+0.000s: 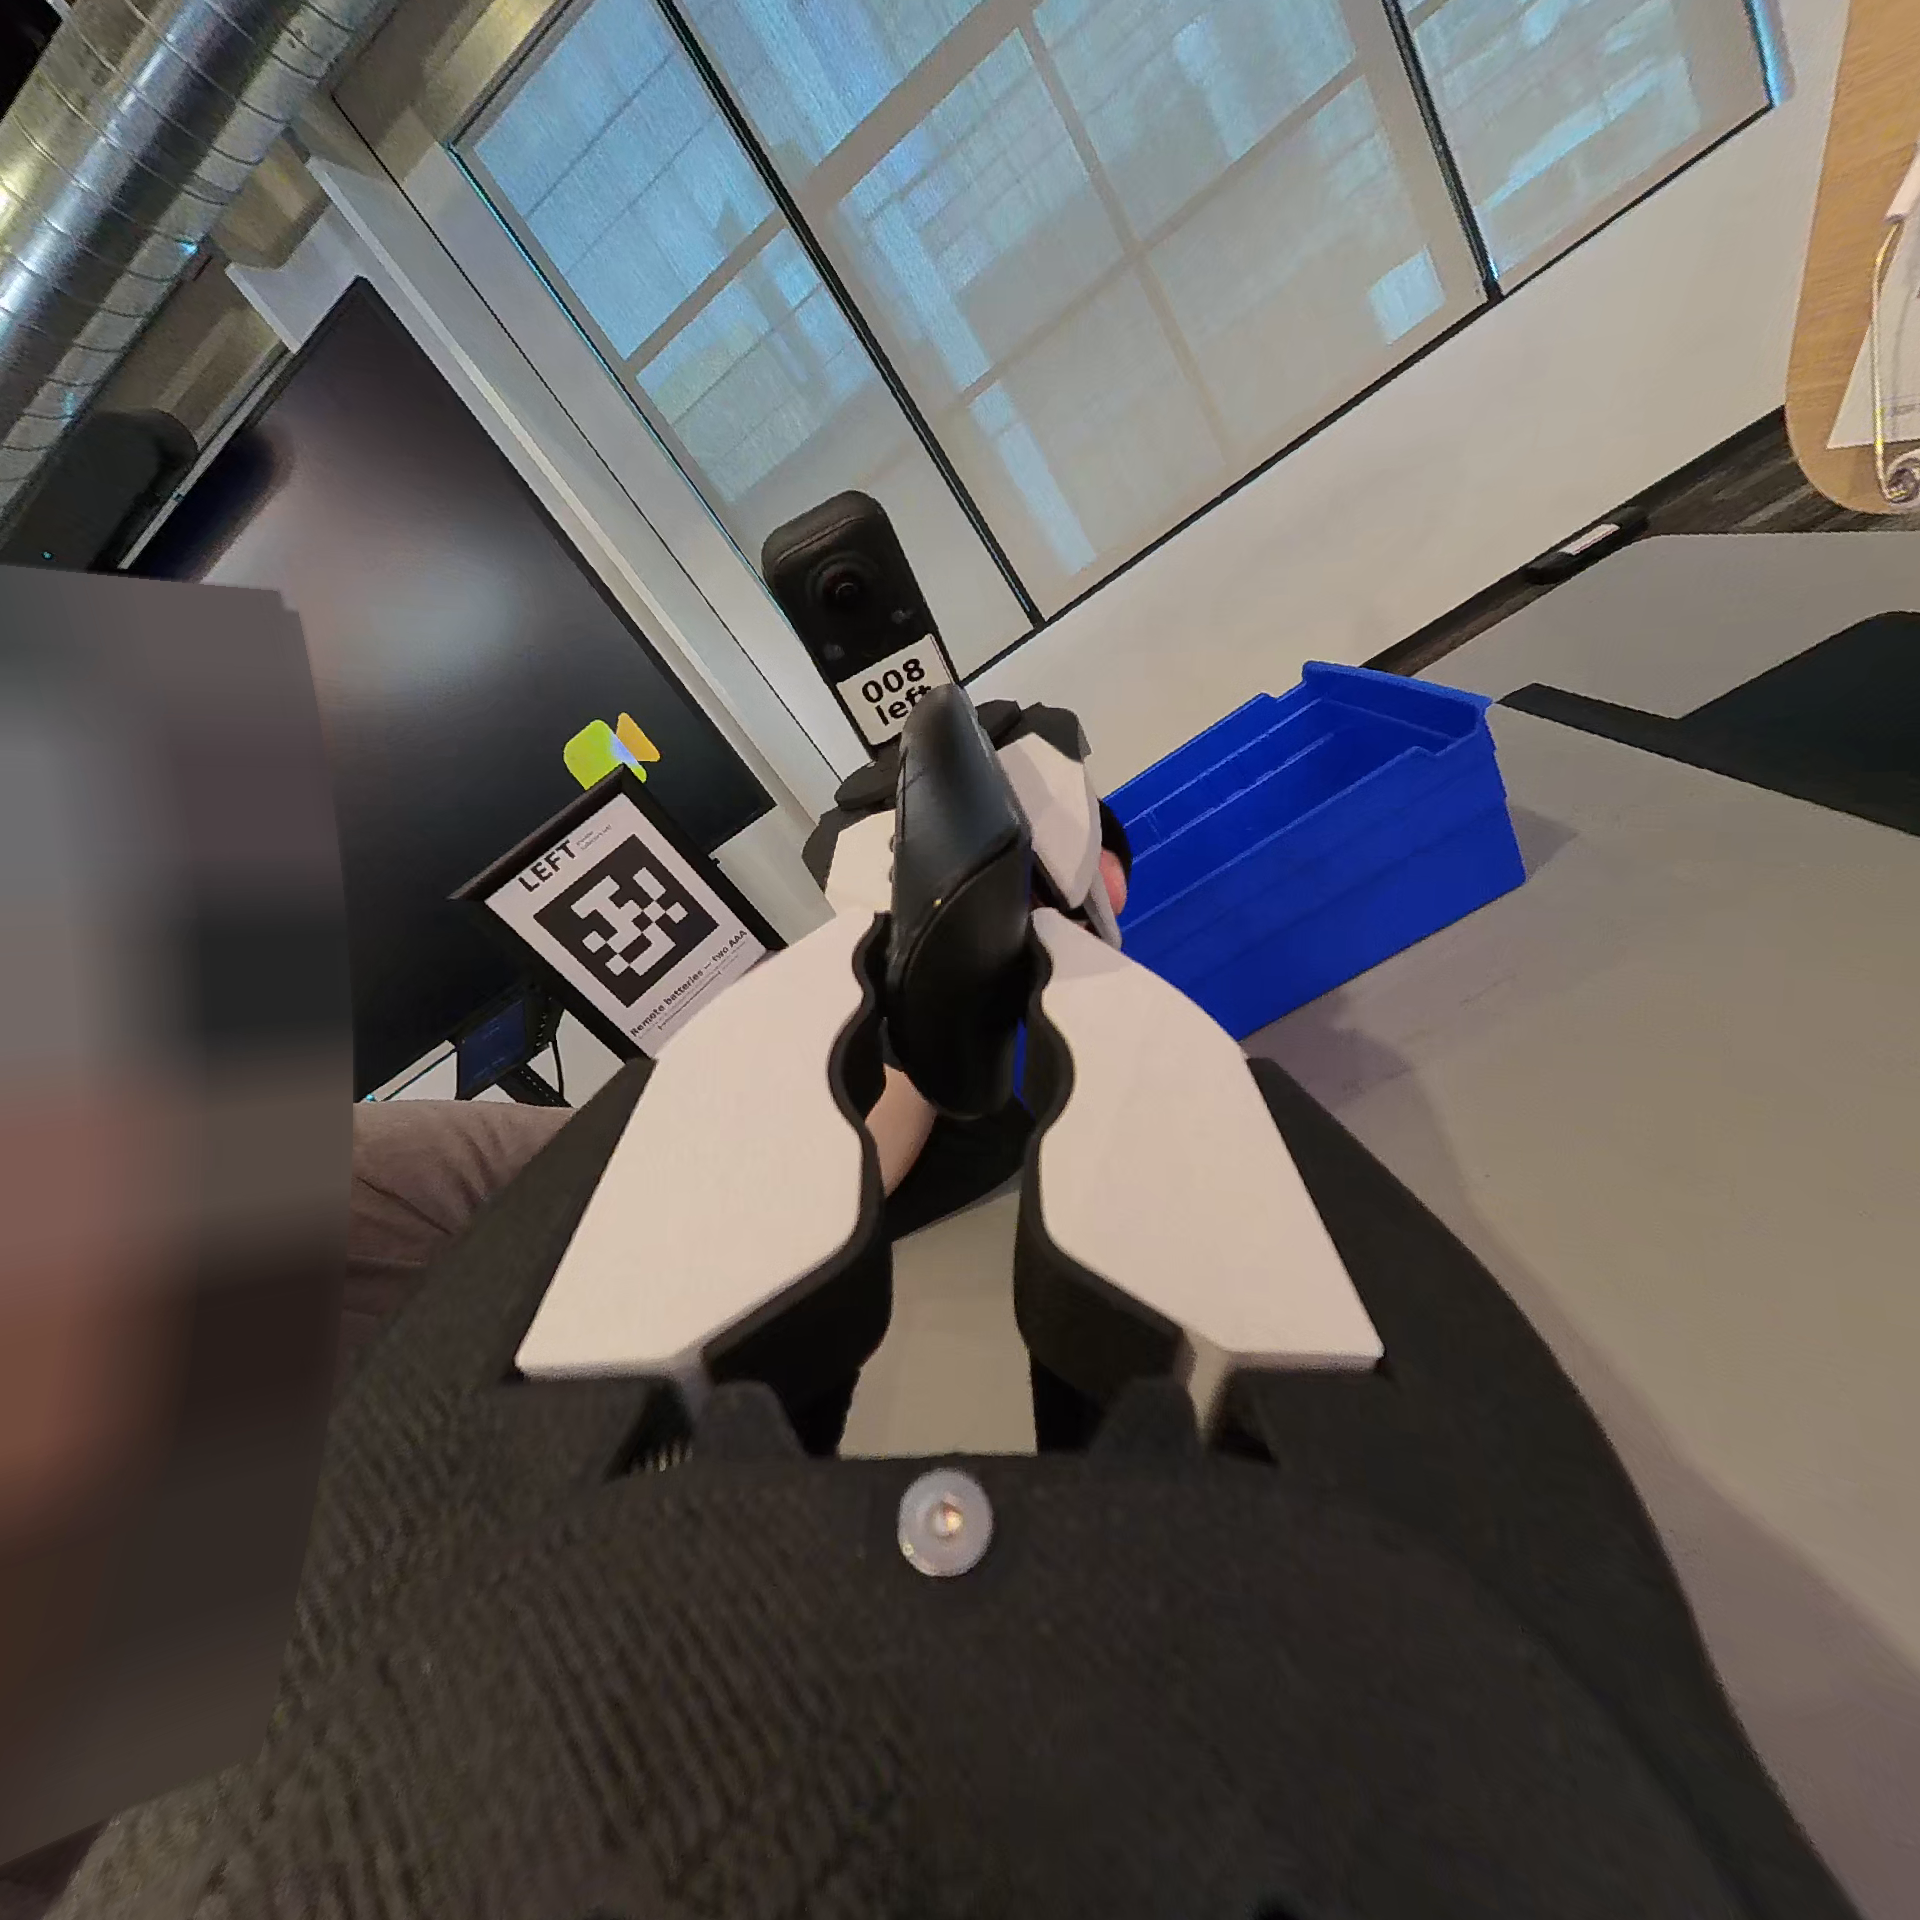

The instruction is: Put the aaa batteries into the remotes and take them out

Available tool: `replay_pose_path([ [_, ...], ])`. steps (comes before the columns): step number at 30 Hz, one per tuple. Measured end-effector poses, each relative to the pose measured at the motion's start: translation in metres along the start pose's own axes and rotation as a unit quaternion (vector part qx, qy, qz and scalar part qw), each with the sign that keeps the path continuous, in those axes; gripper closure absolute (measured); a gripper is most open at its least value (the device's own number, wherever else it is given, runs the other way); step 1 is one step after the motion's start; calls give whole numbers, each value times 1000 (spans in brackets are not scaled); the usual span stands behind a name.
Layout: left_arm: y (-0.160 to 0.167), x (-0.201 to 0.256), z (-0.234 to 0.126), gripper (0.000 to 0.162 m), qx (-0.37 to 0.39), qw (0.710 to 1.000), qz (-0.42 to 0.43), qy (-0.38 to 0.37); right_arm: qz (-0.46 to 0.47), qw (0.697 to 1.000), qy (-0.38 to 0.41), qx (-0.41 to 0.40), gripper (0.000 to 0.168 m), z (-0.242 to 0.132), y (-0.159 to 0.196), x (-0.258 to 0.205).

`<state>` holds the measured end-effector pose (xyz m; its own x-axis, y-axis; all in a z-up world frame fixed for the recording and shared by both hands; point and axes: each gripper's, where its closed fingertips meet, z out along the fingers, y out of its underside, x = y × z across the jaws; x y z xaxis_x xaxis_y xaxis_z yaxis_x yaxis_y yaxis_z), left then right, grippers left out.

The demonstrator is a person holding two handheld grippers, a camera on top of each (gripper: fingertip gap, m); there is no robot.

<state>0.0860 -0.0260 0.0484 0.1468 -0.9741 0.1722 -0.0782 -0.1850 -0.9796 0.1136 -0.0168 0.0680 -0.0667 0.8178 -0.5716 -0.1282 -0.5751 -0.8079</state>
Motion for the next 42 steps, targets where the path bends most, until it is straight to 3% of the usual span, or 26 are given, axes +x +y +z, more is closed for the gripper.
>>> replay_pose_path([
  [7,-8,-2,6,131,52,998,-31,-5,18,999,-11,46,144,-4,-11,4],
  [11,-6,-11,7,133,68,996,-51,-21,-2,996,31,85,118,-9,-21,13],
  [16,-6,-11,8,133,71,996,-58,-15,26,998,49,32,114,2,-2,22],
  [19,-8,-7,6,132,67,997,-41,-11,22,999,27,33,115,8,2,19],
  [21,-9,0,6,132,59,998,-26,4,14,999,-15,35,141,8,1,7],
  [22,-9,3,7,131,48,999,-16,6,11,999,-26,38,143,7,-1,3],
  [25,-9,11,7,129,32,999,30,2,4,998,-44,40,143,6,-3,-5],
  [33,-13,9,4,127,31,998,44,-11,35,996,-58,58,143,7,-3,-5],
  [42,-8,9,0,124,-2,998,55,-12,-37,999,-28,9,144,-4,-8,-11],
])
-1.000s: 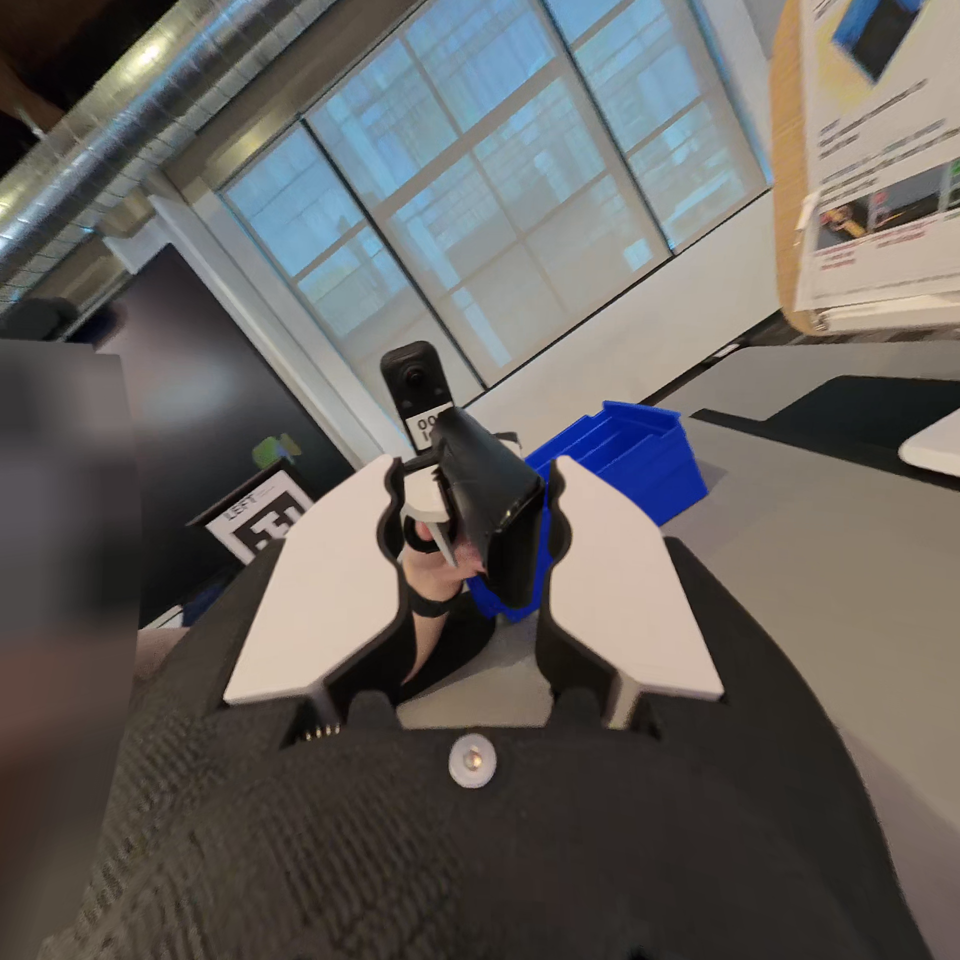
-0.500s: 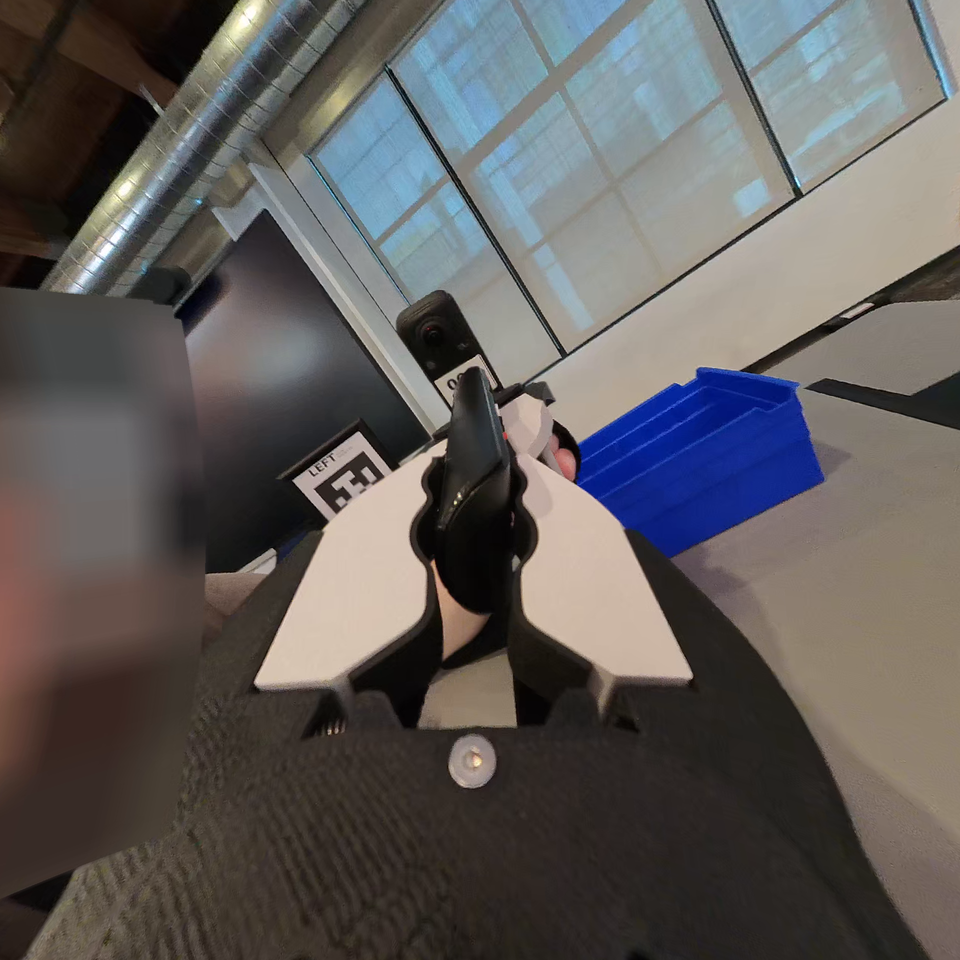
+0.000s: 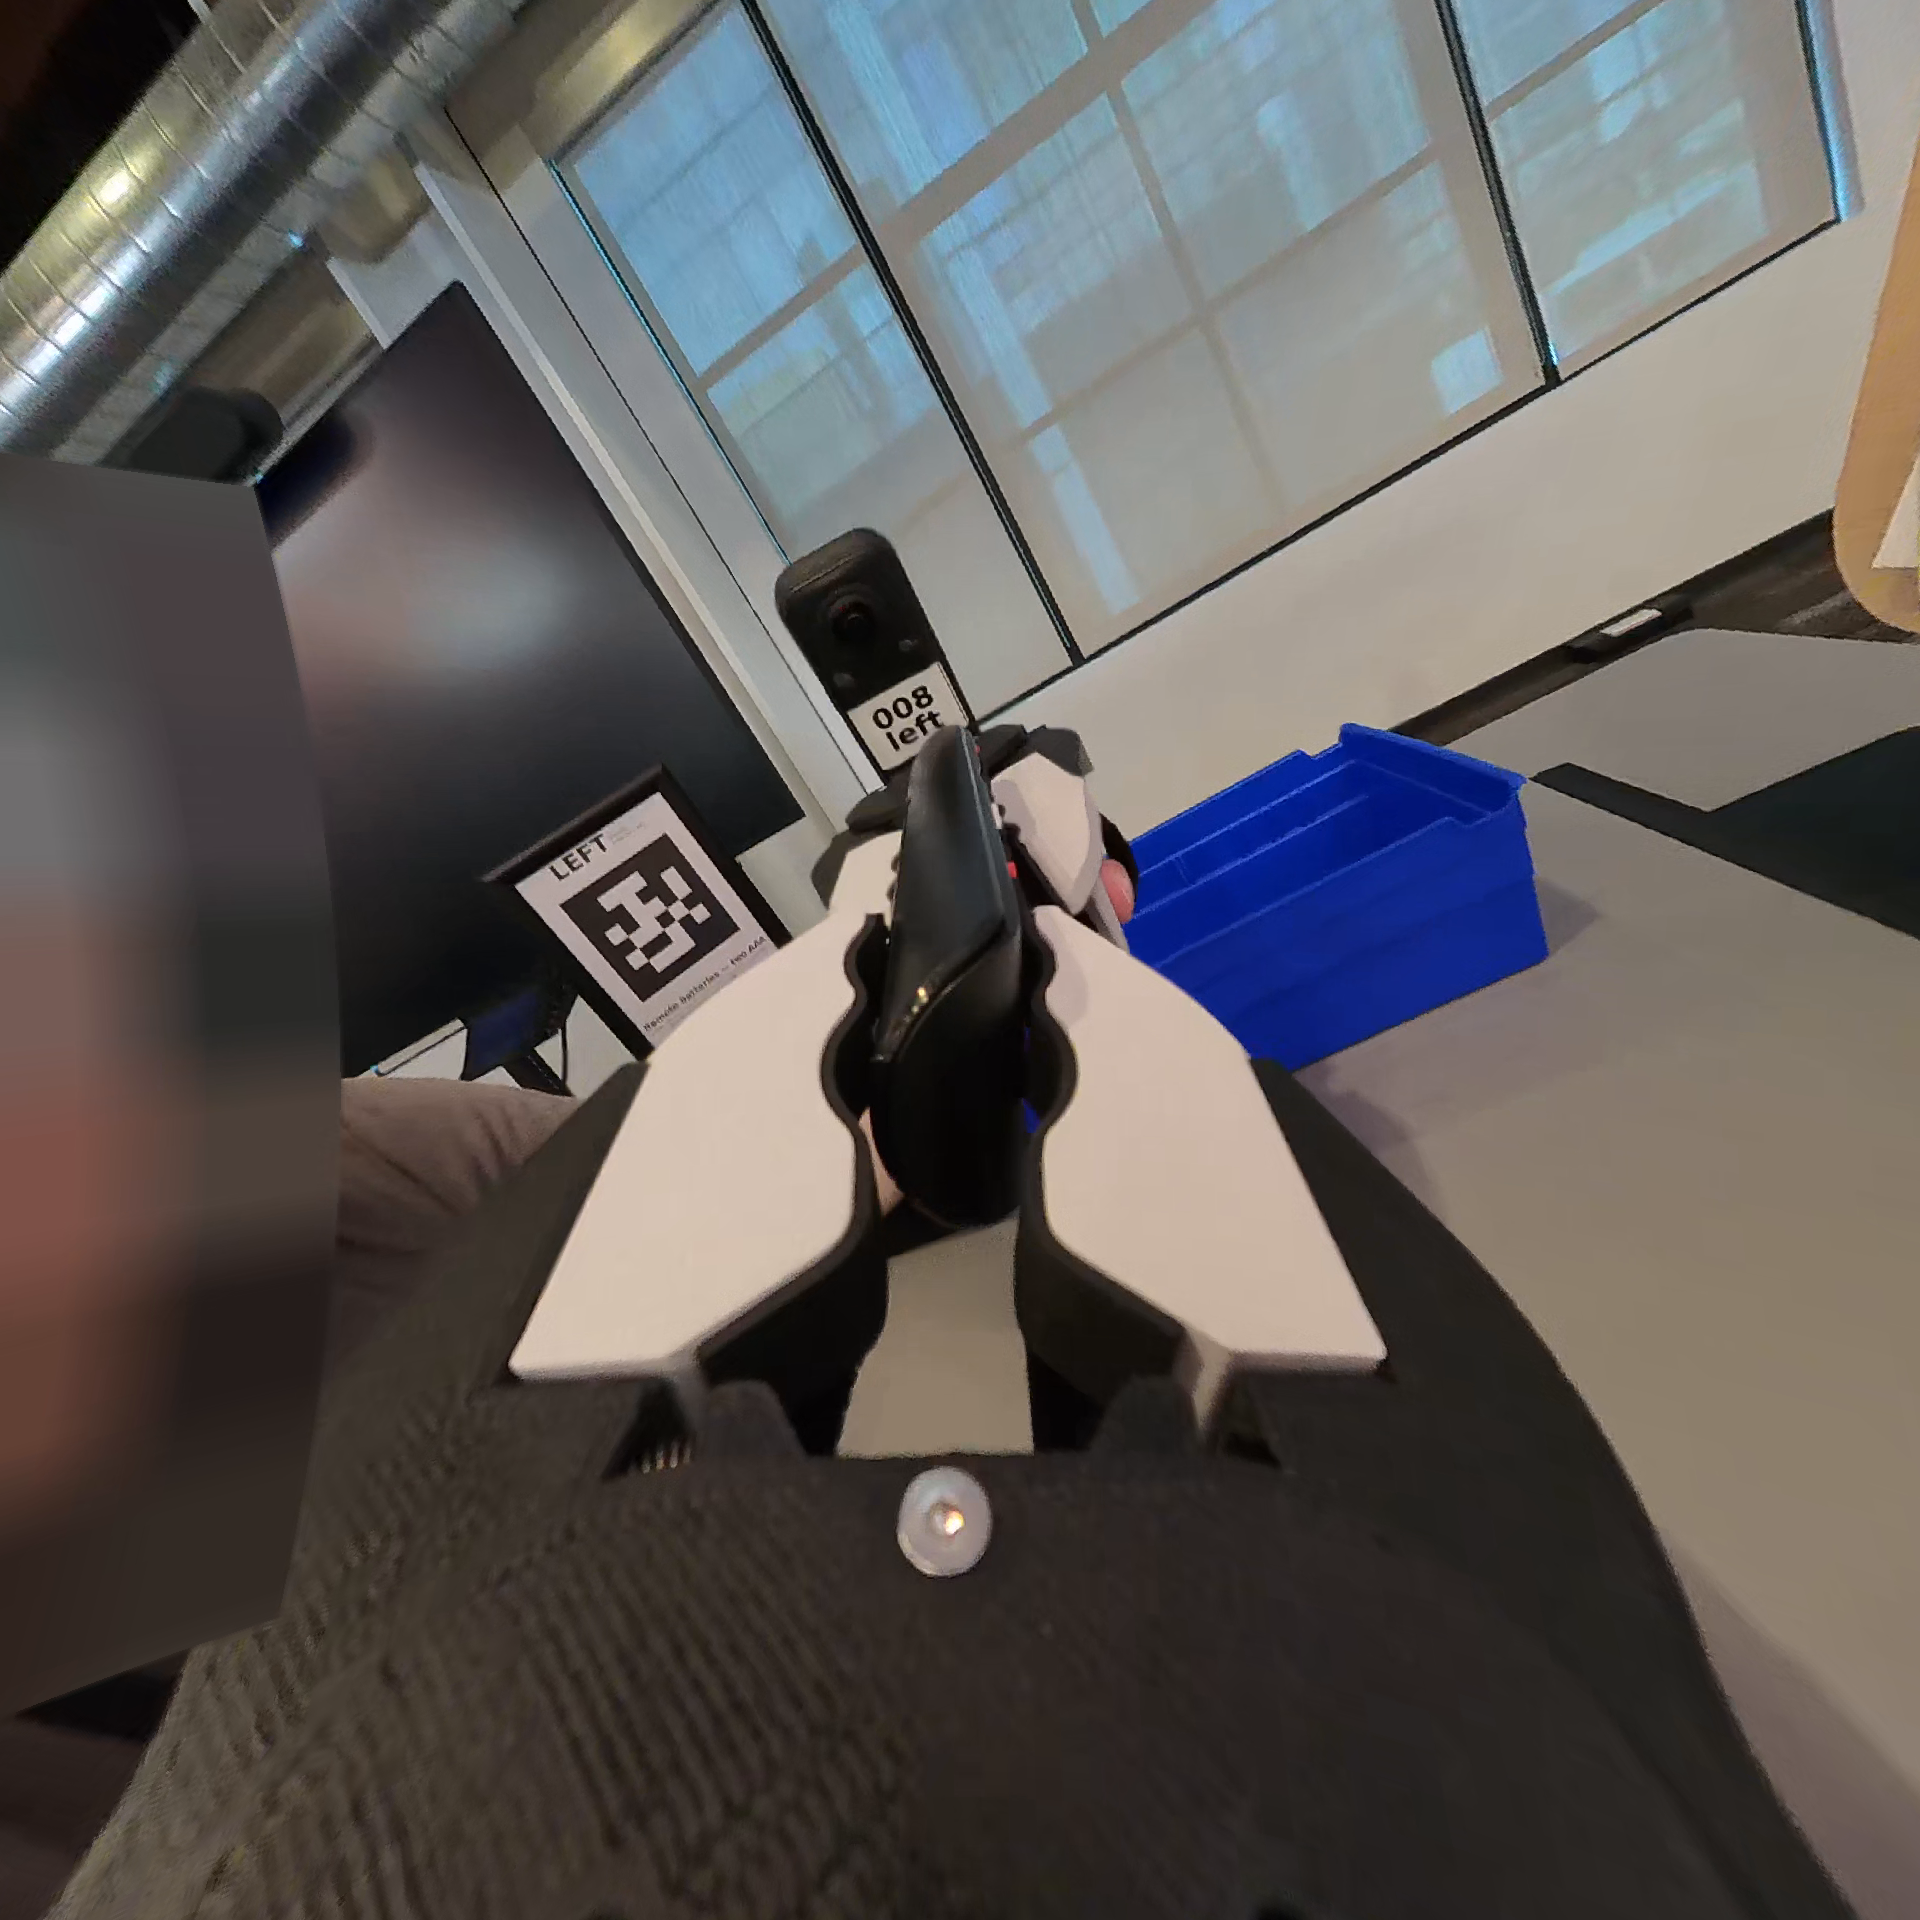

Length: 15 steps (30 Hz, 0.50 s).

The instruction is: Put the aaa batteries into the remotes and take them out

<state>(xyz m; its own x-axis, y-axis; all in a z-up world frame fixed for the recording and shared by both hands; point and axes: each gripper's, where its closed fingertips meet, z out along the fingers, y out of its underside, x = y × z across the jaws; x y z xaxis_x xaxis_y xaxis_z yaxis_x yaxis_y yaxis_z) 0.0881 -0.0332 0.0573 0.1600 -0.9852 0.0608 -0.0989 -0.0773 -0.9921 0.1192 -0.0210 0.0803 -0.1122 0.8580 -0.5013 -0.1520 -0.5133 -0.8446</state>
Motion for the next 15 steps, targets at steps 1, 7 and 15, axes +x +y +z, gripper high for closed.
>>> replay_pose_path([
  [1,3,0,1,125,-14,1000,9,-3,-2,1000,1,-7,143,-1,0,-1],
  [7,1,0,6,130,-4,1000,4,-24,-25,999,11,-30,143,-6,-2,-5],
  [15,0,0,8,127,5,1000,-5,-17,-18,998,17,-50,143,-8,1,-5],
])
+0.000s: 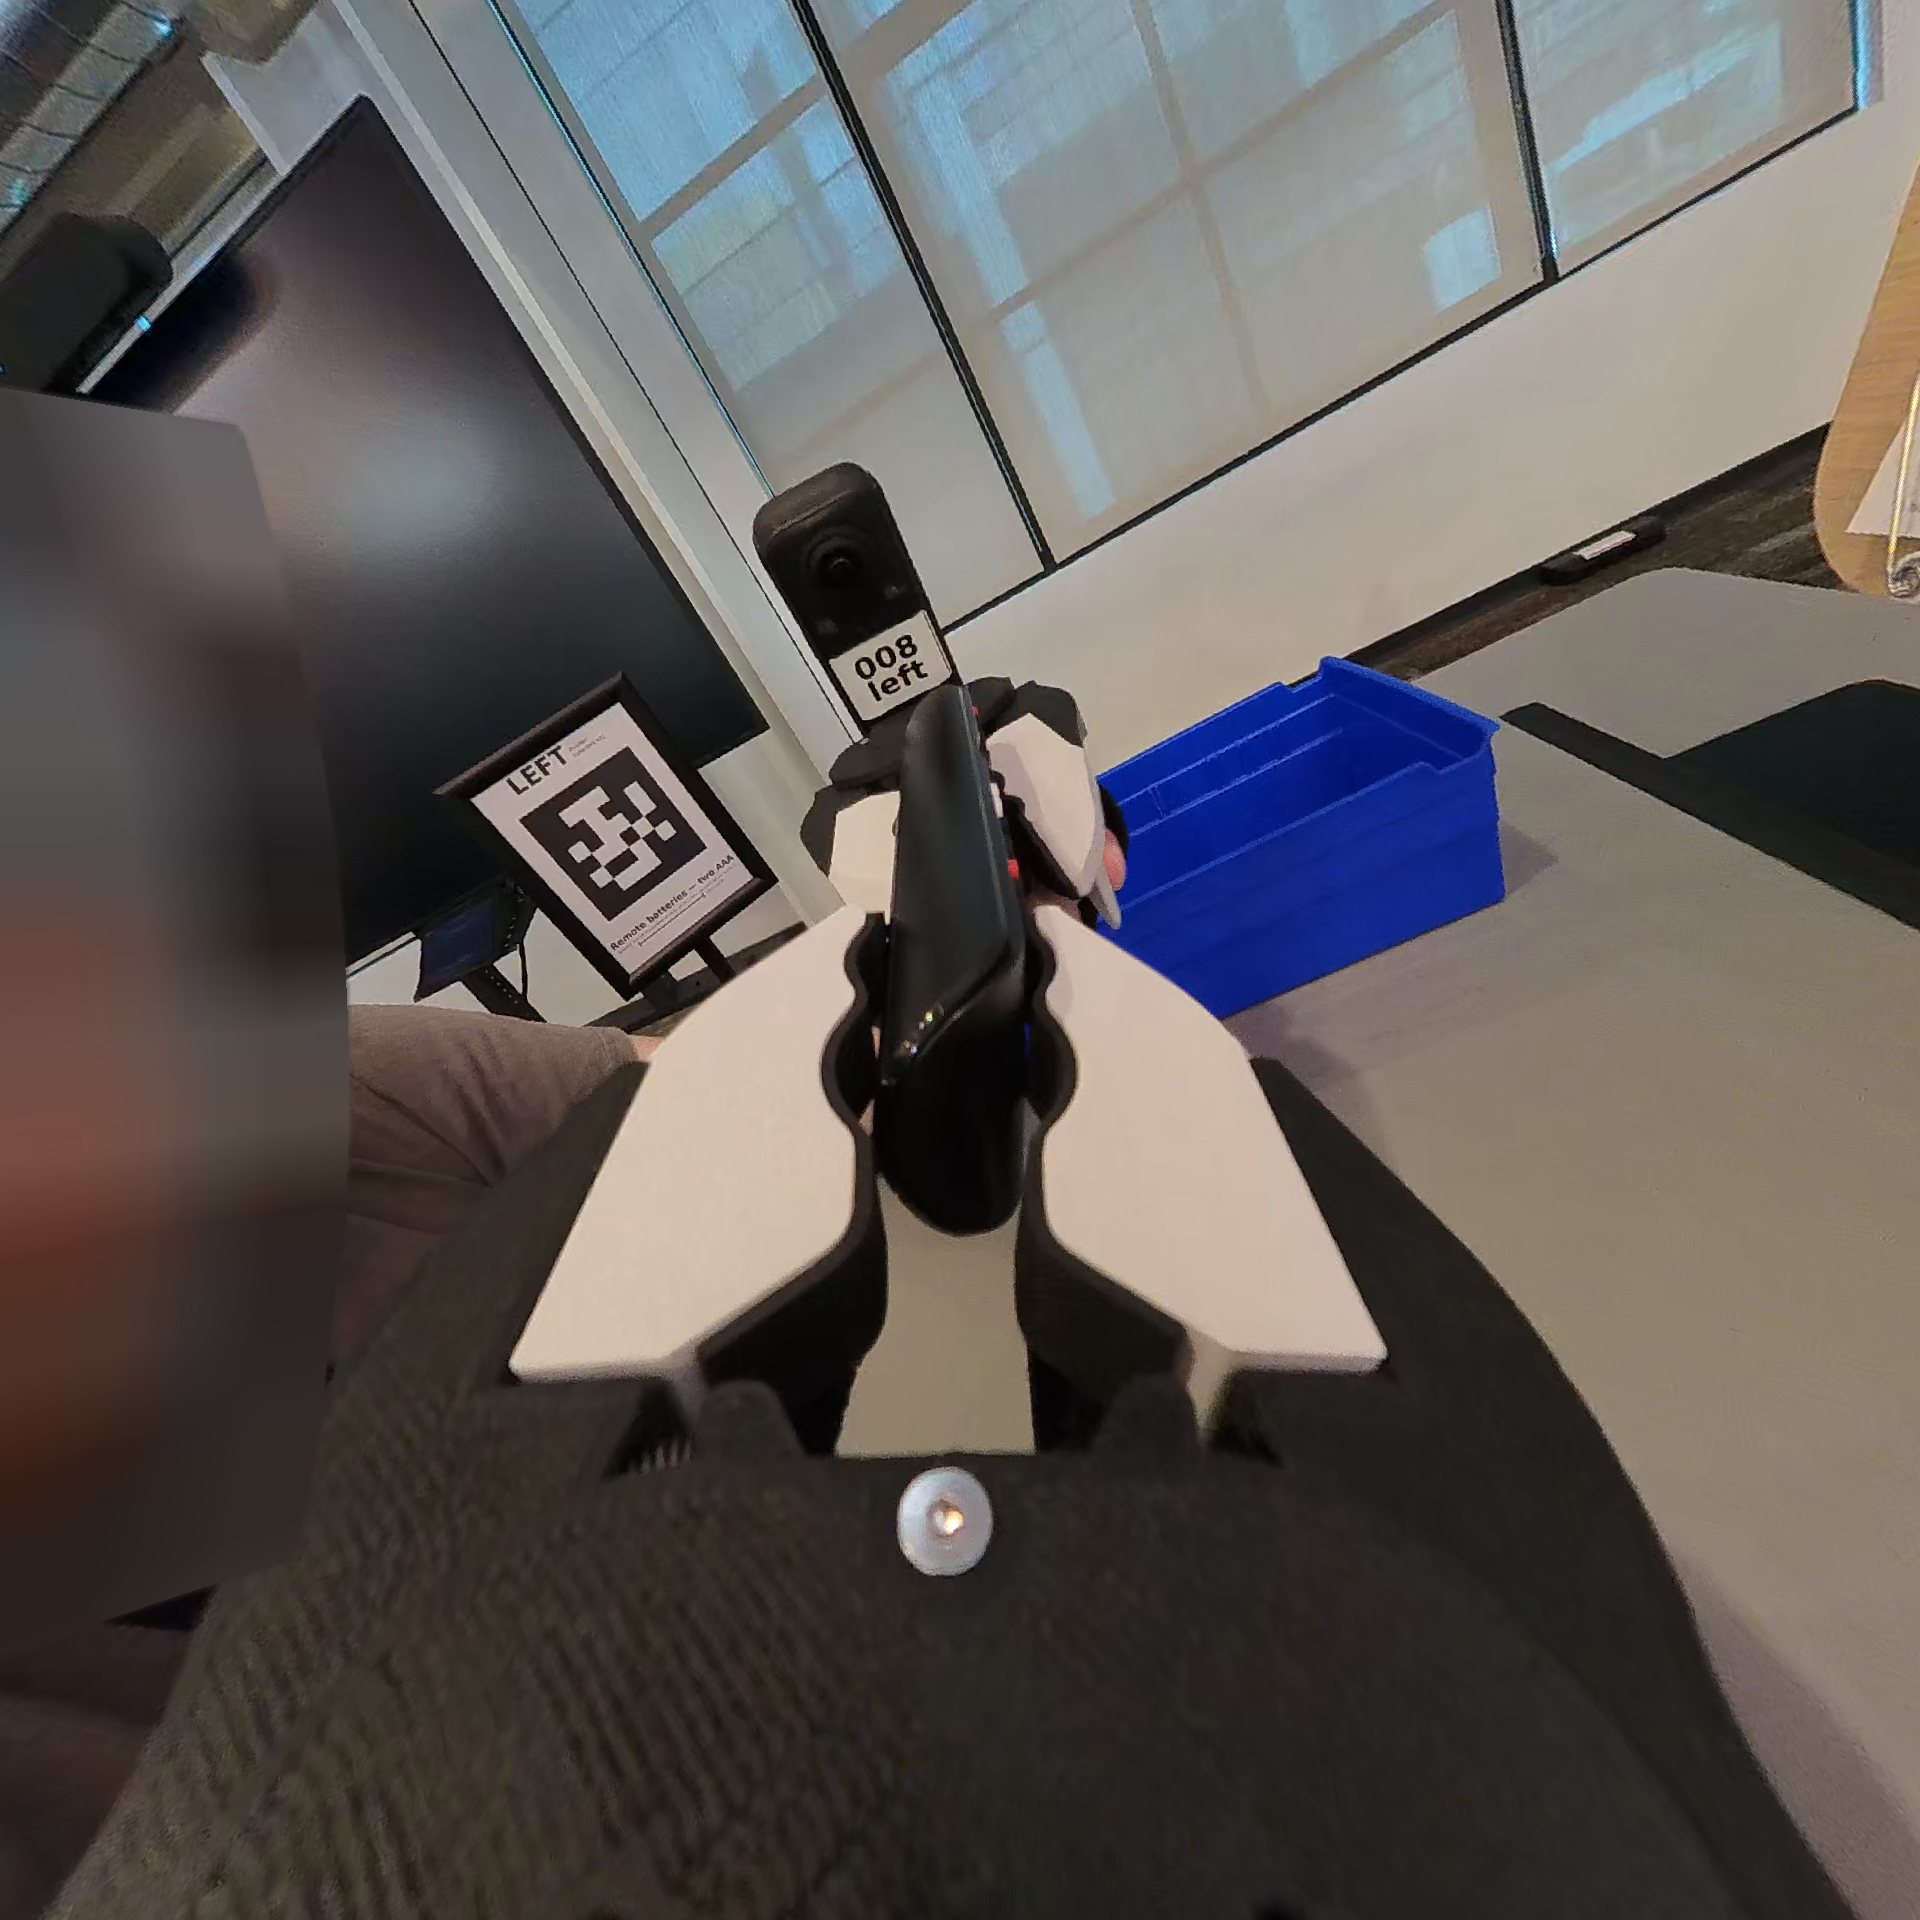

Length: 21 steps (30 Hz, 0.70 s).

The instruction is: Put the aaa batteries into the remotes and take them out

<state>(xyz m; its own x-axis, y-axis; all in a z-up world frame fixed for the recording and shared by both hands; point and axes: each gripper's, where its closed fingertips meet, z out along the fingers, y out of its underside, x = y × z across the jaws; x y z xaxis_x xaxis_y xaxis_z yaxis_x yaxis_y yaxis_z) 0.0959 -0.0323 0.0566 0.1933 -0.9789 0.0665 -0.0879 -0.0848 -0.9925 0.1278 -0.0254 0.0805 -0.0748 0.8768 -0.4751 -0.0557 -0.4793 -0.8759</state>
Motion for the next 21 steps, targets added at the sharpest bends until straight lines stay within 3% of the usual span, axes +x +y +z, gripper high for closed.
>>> replay_pose_path([
  [6,-1,0,-7,133,-7,1000,11,3,-3,1000,9,-8,143,-5,-1,0],
  [11,12,-1,-9,136,-59,998,36,-3,0,1000,12,-20,143,-6,1,1],
  [21,15,0,-5,139,-55,998,-2,9,11,1000,16,-22,143,-9,2,4],
])
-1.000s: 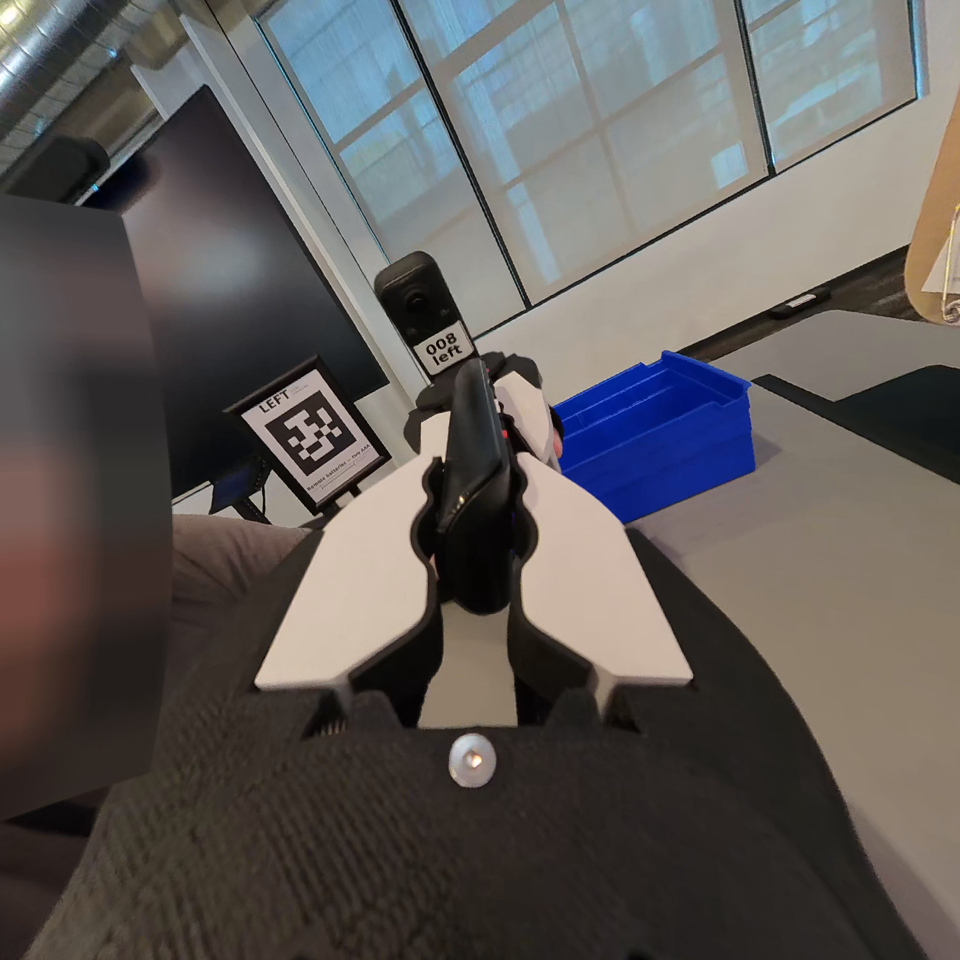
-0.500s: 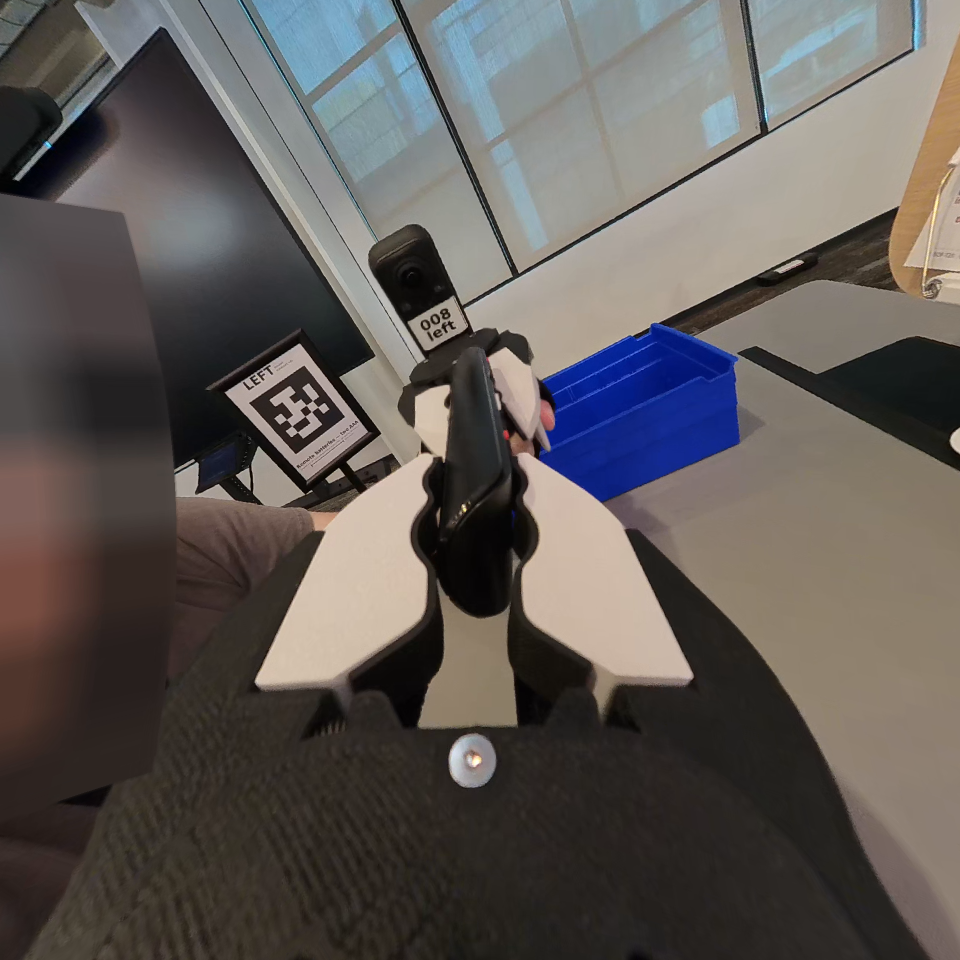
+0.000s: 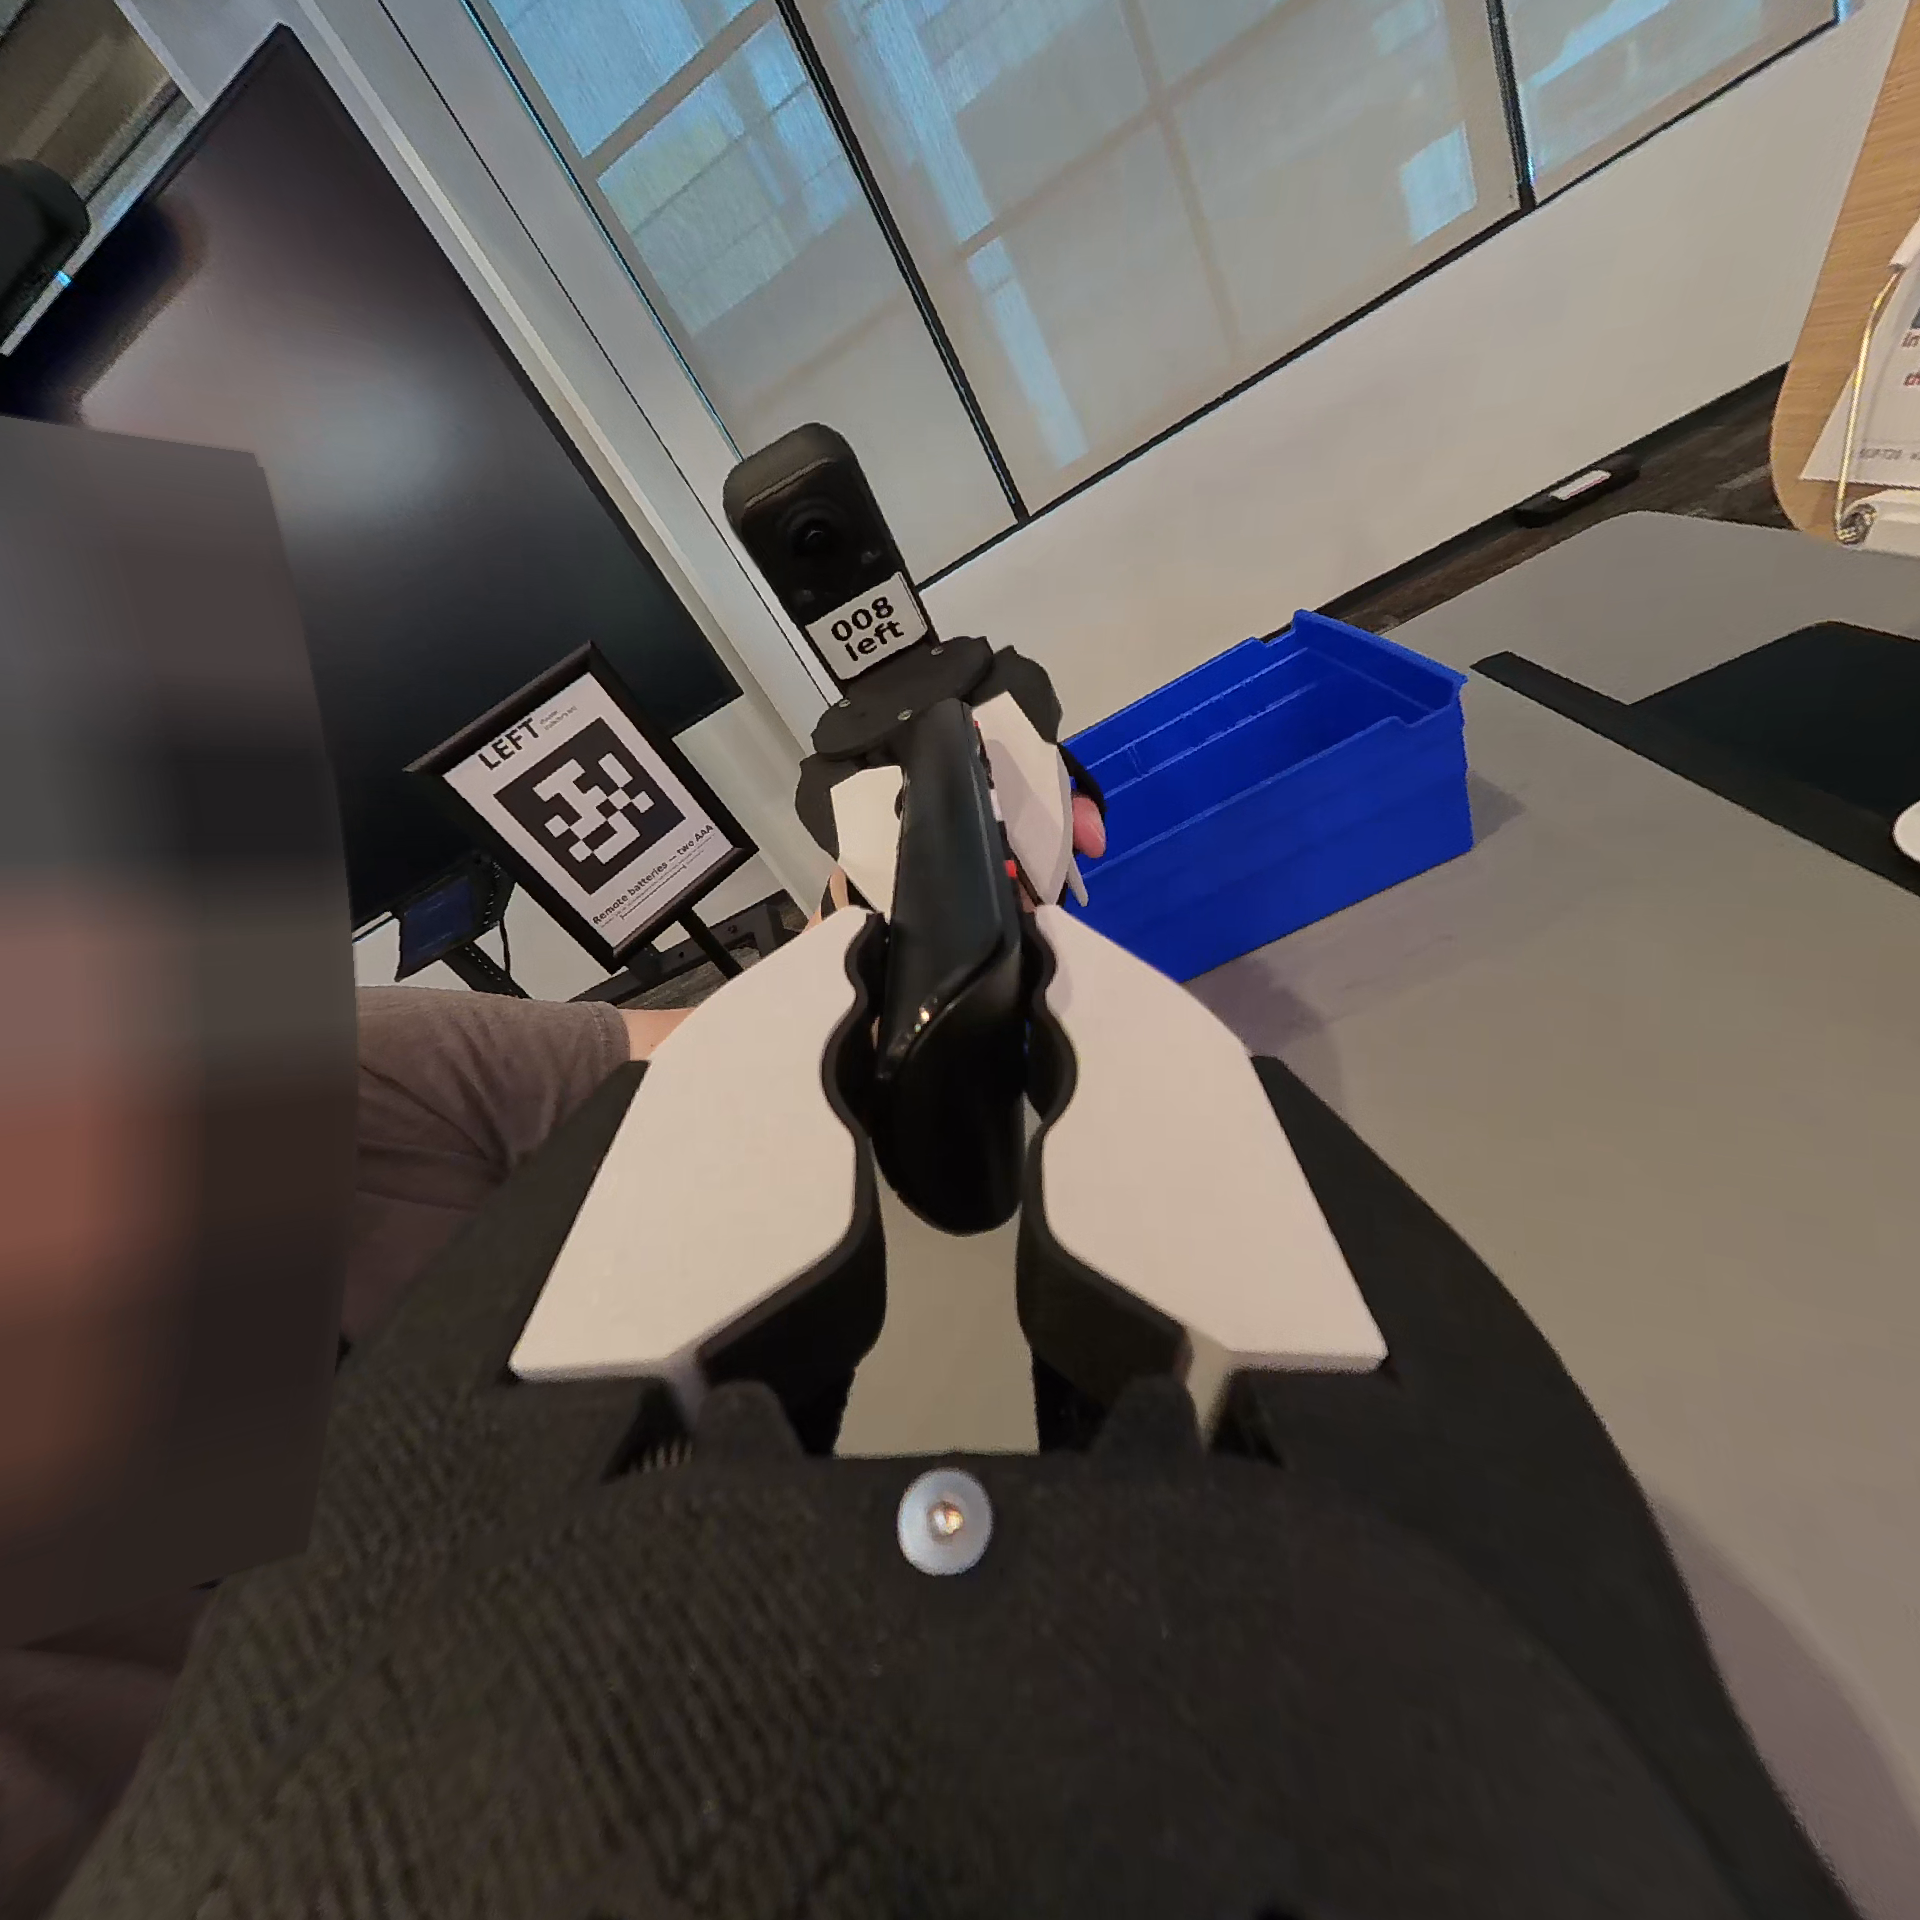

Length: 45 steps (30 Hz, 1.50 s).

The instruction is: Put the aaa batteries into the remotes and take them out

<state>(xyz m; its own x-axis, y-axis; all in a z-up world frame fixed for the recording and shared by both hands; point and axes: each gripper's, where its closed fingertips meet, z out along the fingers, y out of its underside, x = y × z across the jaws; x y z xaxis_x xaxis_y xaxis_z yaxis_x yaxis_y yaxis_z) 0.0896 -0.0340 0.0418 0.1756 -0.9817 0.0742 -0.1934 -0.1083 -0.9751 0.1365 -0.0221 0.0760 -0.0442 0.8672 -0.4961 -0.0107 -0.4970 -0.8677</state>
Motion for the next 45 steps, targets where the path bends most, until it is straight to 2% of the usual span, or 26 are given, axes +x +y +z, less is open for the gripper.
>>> replay_pose_path([
  [7,-2,0,11,141,38,998,-44,17,27,999,-19,41,141,-7,-11,0],
  [10,-4,-1,16,140,73,993,-85,39,40,997,-14,58,133,-11,-17,2],
  [12,-7,-6,15,141,103,987,-112,42,22,998,32,59,122,-13,-17,13],
  [14,-7,-12,13,140,114,984,-131,43,-13,992,114,56,104,-17,-18,30],
  [15,-5,-18,12,141,111,985,-127,20,-42,984,161,57,98,-20,-21,37],
  [18,2,-30,13,141,87,992,-81,-51,-144,944,291,50,68,-28,-30,45],
  [21,3,-26,20,141,84,992,-69,-66,-186,915,359,15,51,-20,-23,49],
  [24,8,-30,27,140,70,991,-43,-110,-185,904,385,-1,48,-9,-11,54],
  [25,9,-29,28,140,70,990,-42,-115,-191,894,405,-3,44,-10,-11,58],
  [28,9,-27,33,140,78,989,-43,-122,-221,869,442,5,46,-15,-13,63],
  [34,13,-27,37,140,53,984,7,-168,-182,880,440,4,34,-15,-6,70],
  [45,14,-25,38,141,52,978,52,-194,-204,879,430,10,36,-16,-8,65],
])
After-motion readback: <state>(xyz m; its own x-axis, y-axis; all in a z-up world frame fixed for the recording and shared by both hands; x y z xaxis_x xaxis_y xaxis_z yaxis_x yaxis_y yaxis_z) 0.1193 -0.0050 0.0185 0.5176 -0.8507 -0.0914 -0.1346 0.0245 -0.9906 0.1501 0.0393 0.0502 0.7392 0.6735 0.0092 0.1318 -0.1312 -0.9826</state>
